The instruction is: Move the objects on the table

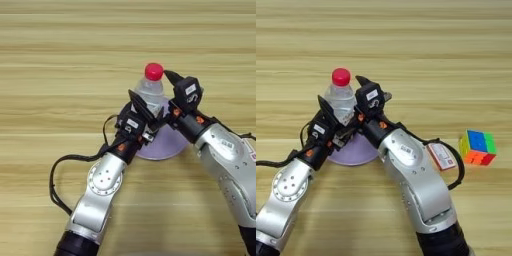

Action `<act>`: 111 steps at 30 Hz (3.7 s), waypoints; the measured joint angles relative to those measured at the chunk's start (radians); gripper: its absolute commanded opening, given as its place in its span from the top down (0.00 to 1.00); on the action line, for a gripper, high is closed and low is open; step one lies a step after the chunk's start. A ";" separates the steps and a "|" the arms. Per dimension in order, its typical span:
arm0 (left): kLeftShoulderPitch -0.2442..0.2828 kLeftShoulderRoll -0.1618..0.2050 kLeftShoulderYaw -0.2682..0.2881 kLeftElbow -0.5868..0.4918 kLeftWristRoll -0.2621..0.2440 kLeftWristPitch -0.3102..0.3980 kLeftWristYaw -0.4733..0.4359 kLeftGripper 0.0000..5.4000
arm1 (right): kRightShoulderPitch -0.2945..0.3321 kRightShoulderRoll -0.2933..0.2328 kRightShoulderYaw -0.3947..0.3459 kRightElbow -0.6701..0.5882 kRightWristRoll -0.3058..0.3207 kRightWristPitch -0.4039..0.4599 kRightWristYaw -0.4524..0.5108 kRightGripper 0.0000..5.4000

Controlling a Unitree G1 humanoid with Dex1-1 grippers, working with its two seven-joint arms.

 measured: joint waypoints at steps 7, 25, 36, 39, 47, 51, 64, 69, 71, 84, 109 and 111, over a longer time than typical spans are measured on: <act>-0.001 0.000 0.044 0.001 -0.018 0.000 0.014 0.42 | 0.010 -0.020 -0.018 -0.029 0.032 -0.011 0.043 0.00; -0.003 0.000 0.115 0.004 -0.024 0.000 0.035 0.42 | 0.062 -0.056 -0.211 -0.156 0.209 -0.132 0.113 0.00; -0.003 0.025 0.212 -0.006 -0.060 -0.004 0.063 0.42 | 0.016 -0.014 -0.278 0.288 -0.133 -0.449 -0.133 0.00; -0.005 0.034 0.237 -0.005 -0.062 -0.006 0.070 0.42 | -0.018 -0.017 -0.279 0.403 -0.191 -0.477 -0.167 0.00; -0.010 0.075 0.336 0.006 -0.096 -0.013 0.090 0.42 | -0.108 -0.006 -0.284 0.634 -0.216 -0.489 -0.188 0.00; -0.014 0.100 0.393 0.040 -0.118 -0.019 0.098 0.42 | -0.118 -0.003 -0.293 0.671 -0.208 -0.490 -0.188 0.00; -0.039 0.115 0.444 0.276 -0.153 -0.089 0.100 0.42 | -0.115 0.004 -0.303 0.616 -0.181 -0.474 -0.181 0.00; -0.055 0.114 0.443 0.339 -0.154 -0.131 0.100 0.42 | -0.113 0.006 -0.303 0.612 -0.173 -0.466 -0.178 0.00; -0.059 0.113 0.443 0.364 -0.154 -0.145 0.100 0.42 | -0.113 0.006 -0.303 0.606 -0.171 -0.465 -0.176 0.00; -0.103 0.109 0.440 0.473 -0.155 -0.225 0.101 0.42 | -0.113 0.006 -0.306 0.597 -0.166 -0.448 -0.168 0.00; -0.117 0.110 0.423 0.511 -0.152 -0.259 0.117 0.25 | -0.112 0.007 -0.318 0.588 -0.165 -0.446 -0.165 0.00; -0.117 0.110 0.422 0.511 -0.152 -0.259 0.117 0.21 | -0.112 0.008 -0.319 0.588 -0.165 -0.446 -0.165 0.00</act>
